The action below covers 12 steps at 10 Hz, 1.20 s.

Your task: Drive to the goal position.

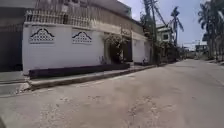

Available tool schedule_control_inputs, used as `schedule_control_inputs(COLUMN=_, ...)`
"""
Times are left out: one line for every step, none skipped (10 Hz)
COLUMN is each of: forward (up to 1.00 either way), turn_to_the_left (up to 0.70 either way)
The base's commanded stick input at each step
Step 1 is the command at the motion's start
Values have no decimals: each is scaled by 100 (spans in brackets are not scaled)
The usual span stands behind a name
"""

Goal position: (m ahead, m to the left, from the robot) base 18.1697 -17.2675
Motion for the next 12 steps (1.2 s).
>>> schedule_control_inputs(forward=70, turn_to_the_left=-35)
schedule_control_inputs(forward=70, turn_to_the_left=-35)
schedule_control_inputs(forward=70, turn_to_the_left=-35)
schedule_control_inputs(forward=70, turn_to_the_left=-35)
schedule_control_inputs(forward=70, turn_to_the_left=-35)
schedule_control_inputs(forward=70, turn_to_the_left=-35)
schedule_control_inputs(forward=70, turn_to_the_left=-35)
schedule_control_inputs(forward=70, turn_to_the_left=-35)
schedule_control_inputs(forward=70, turn_to_the_left=-35)
schedule_control_inputs(forward=70, turn_to_the_left=-35)
schedule_control_inputs(forward=70, turn_to_the_left=-35)
schedule_control_inputs(forward=70, turn_to_the_left=-35)
